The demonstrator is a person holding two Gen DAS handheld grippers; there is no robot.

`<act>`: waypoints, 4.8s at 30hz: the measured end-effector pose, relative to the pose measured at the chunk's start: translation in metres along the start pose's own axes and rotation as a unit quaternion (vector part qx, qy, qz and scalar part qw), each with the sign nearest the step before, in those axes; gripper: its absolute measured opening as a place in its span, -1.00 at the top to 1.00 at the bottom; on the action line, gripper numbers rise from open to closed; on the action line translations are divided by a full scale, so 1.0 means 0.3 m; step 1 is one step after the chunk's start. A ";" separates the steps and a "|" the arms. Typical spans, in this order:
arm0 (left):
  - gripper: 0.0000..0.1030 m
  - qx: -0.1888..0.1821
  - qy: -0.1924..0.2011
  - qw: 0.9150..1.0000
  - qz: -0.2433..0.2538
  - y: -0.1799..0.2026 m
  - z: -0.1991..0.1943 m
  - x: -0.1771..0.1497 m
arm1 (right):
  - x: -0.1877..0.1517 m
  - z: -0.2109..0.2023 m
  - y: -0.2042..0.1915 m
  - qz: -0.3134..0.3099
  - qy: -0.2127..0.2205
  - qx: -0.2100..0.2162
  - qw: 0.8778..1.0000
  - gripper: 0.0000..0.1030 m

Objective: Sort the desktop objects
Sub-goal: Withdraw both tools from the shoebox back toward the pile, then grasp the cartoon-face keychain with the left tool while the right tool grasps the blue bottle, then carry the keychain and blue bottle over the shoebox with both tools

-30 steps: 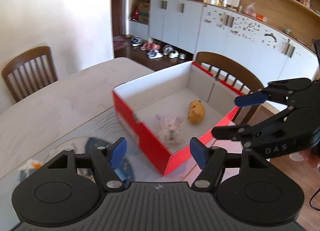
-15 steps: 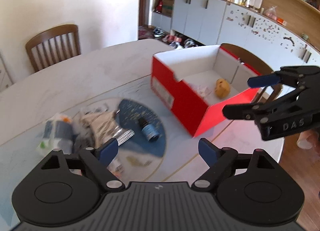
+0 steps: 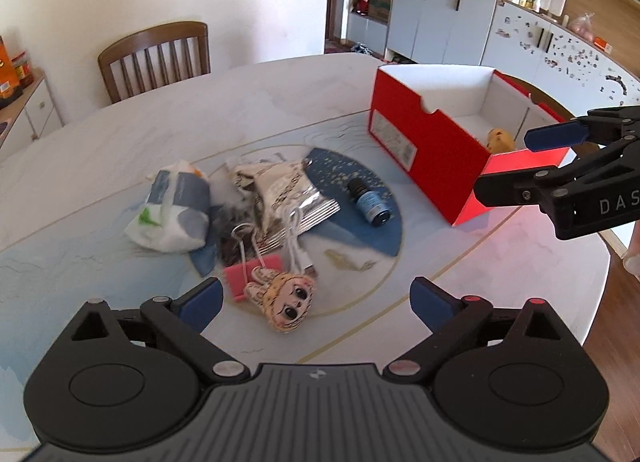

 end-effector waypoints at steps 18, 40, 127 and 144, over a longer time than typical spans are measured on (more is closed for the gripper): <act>-0.95 0.030 0.017 0.999 0.030 -0.030 0.122 -0.051 | 0.008 0.231 -0.060 -0.015 -0.043 0.014 0.999 -0.77; -0.92 0.019 0.011 0.999 0.040 -0.024 0.278 -0.078 | -0.005 0.500 -0.008 -0.012 -0.092 -0.007 0.996 -0.38; -0.08 -0.039 0.058 0.995 0.072 0.133 -0.015 0.062 | -0.046 0.027 0.006 0.075 -0.013 0.029 0.997 0.56; -0.08 -0.049 0.112 0.985 0.124 0.299 -0.044 0.255 | 0.007 -0.110 0.210 0.102 0.045 -0.007 0.994 0.56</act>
Point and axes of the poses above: each gripper's, at about its wrist camera, not at the fingertips, and z roughly the way its jaws point, y to its right, x to its top, the point moved 2 cm from there along z, roughly the way its jaws point, and after that the axes turned 6 degrees about x, right-handed, at the moved point
